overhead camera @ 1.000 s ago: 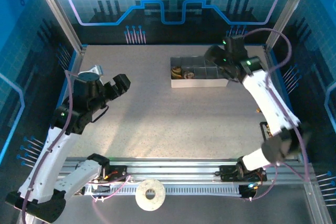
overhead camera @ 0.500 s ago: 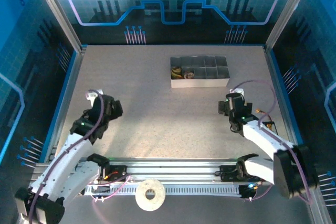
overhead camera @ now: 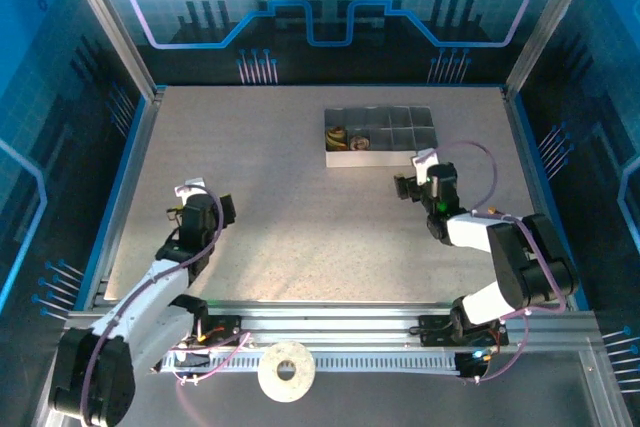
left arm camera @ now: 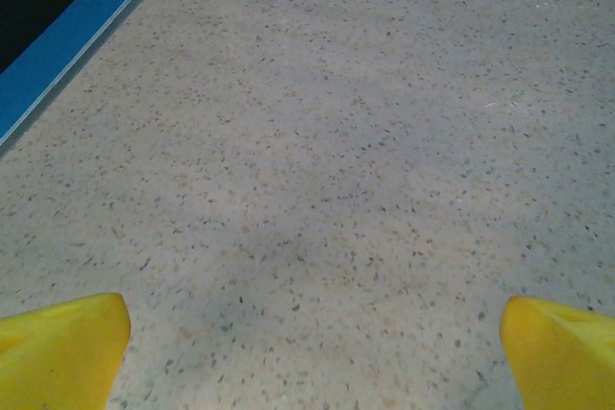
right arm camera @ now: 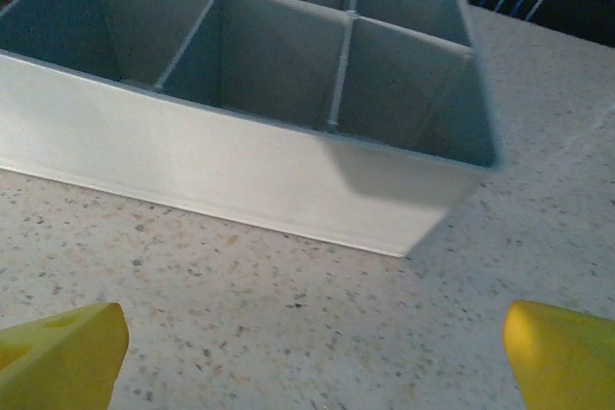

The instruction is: Roll the socks

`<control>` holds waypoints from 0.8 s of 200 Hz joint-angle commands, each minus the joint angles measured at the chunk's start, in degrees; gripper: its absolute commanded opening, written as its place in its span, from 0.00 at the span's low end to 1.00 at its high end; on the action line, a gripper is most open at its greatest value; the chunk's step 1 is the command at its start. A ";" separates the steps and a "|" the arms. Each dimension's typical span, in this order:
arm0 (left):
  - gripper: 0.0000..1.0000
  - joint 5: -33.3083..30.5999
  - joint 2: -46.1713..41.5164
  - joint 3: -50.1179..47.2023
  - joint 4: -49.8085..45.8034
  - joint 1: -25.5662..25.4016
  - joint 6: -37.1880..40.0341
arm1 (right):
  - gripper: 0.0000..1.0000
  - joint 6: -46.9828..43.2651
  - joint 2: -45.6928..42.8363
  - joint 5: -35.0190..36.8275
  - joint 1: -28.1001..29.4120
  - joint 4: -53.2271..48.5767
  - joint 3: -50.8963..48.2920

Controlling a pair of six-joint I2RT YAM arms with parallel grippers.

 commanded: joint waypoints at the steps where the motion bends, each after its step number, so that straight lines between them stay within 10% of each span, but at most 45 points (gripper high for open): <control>1: 0.99 4.23 2.42 -1.99 11.91 2.57 1.11 | 1.00 1.09 -0.30 -4.39 -3.18 12.81 -4.03; 77: 0.99 16.96 25.75 -3.64 49.98 14.81 0.58 | 1.00 2.43 3.27 -8.56 -5.66 15.92 -4.17; 122: 0.99 26.90 42.01 -6.45 75.63 11.32 8.83 | 1.00 2.62 3.12 -7.86 -5.69 18.19 -5.41; 160: 0.99 24.42 37.21 3.83 49.19 10.71 8.46 | 1.00 3.17 3.17 -8.69 -6.22 13.66 -2.96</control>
